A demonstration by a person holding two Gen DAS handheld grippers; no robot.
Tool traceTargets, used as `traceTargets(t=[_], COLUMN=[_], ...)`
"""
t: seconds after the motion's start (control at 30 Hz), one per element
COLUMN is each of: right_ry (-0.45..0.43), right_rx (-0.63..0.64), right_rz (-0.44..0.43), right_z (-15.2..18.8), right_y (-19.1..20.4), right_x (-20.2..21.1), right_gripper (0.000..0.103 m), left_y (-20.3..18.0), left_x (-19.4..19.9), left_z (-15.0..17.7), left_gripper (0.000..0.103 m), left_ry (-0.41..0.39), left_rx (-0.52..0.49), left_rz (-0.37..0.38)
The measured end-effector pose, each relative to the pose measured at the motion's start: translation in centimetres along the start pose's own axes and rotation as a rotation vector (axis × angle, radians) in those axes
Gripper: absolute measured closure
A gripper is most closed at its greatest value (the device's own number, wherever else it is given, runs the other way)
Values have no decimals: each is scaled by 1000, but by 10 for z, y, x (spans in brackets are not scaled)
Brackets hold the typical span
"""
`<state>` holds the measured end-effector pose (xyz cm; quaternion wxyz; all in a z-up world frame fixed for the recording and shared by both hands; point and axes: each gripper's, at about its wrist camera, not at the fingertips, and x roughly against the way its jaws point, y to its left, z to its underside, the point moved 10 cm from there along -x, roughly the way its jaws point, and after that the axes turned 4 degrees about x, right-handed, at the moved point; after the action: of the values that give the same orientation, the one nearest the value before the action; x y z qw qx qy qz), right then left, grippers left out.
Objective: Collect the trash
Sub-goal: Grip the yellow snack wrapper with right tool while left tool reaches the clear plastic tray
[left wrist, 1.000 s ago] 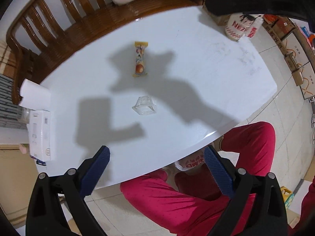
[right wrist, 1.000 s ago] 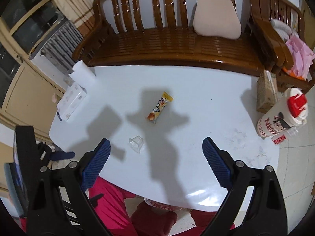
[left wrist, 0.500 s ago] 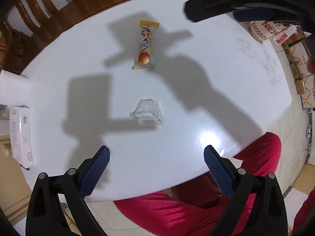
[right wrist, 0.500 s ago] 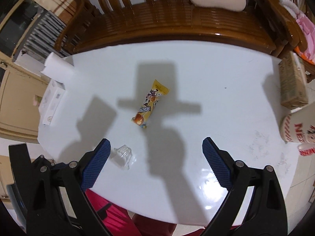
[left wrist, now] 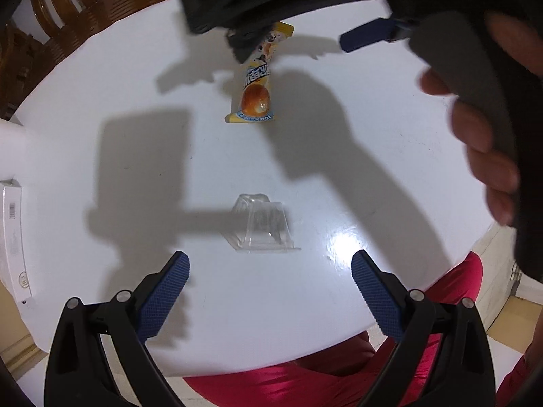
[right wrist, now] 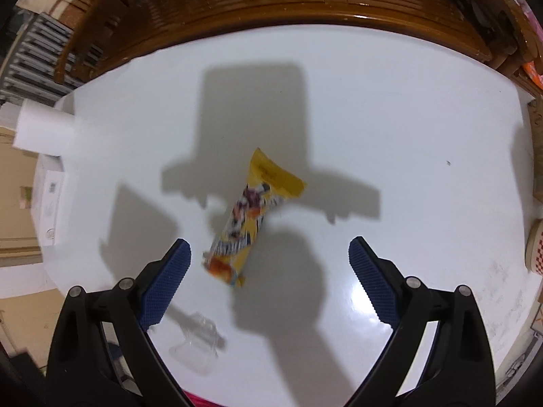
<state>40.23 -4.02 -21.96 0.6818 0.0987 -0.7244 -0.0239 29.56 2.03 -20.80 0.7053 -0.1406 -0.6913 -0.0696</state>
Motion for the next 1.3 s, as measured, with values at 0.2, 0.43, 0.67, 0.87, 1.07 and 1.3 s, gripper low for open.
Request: traceTargets(t=[0.2,0.43,0.67,0.87,1.07,1.3], right_ry=[32,35,23,5,-8,-15], right_rx=[0,-2,39,123,112,128], right_rz=[12,14,86,183,192,186], right_z=[-3,2,7,11,8,14], right_y=[4,1,0,0,-3,0], right_x=[-18,-28,-29,-25,-21,-24], right_gripper=[11,19,22,48,62,87], left_y=[8,11,13,18,18,13], left_x=[-15,-23,-25,-31,-35,-42], left_z=[1,3,1,2,5,-2], left_gripper=[10,18,23,24,31,44], left_ry=[21,10,-9,-12,-13,5], left_rx=[12,24,28,50,50,83], left_rz=[9,39,19,16,26,46])
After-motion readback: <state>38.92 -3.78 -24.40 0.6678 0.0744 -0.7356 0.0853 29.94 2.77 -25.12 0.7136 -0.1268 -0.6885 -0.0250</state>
